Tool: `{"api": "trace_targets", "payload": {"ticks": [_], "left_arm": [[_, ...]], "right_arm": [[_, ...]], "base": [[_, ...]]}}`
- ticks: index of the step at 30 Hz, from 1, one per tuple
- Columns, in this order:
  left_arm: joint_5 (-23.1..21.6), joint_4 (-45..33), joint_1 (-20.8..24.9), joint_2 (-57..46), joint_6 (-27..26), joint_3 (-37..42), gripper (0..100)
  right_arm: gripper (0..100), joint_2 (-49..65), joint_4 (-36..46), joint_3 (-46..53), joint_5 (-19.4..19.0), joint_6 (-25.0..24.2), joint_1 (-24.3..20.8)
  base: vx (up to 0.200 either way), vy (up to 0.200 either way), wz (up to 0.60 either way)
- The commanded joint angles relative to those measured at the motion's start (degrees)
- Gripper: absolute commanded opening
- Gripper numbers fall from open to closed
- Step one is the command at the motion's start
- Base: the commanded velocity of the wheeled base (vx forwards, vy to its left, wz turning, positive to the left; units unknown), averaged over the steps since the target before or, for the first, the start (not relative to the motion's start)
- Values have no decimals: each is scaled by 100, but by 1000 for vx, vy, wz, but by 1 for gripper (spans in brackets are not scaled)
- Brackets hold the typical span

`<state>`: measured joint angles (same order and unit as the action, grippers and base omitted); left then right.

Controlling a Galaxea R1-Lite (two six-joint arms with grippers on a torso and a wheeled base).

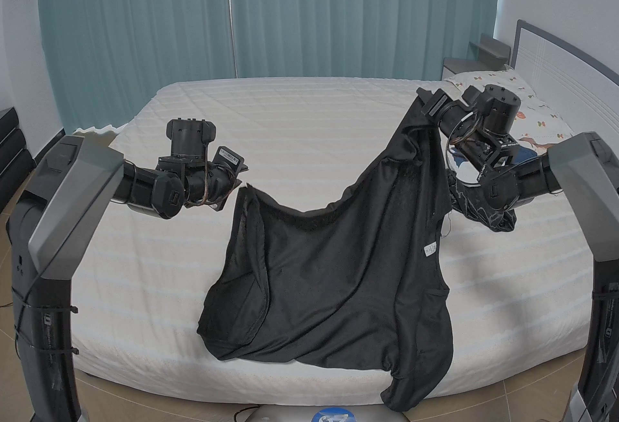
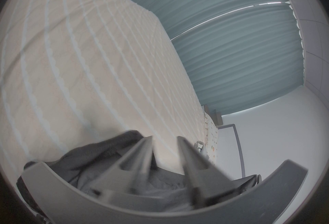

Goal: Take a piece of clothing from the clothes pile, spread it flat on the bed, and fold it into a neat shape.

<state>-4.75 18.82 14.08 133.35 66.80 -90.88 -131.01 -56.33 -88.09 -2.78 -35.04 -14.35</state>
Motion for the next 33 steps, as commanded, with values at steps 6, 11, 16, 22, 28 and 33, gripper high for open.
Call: {"api": "trace_targets", "payload": {"ticks": [6, 11, 16, 22, 28, 33], "left_arm": [[98, -10, -195, 1105, 175, -738, 100], [98, -72, -301, 1070, 175, -641, 100], [-17, -28, -406, 824, 122, -176, 100], [-184, -10, -415, 631, -150, 343, 100], [-658, 368, -406, 121, -256, 1529, 100], [-737, 1422, -406, -204, -238, 2663, 100]], "right_arm": [[100, -1506, 369, -367, 199, 164, 187], [100, -1585, 1327, 55, 260, 480, 477], [100, -1515, 1441, 433, 463, 665, 705], [100, -1374, 1204, 723, 401, 761, 758], [100, -1146, 1546, 1013, 436, 717, 758], [100, -873, 1511, 1681, 357, 577, 767]], "base": [[0, 0, 0], [0, 0, 0], [0, 0, 0], [0, 0, 0], [0, 0, 0], [0, 0, 0]]}}
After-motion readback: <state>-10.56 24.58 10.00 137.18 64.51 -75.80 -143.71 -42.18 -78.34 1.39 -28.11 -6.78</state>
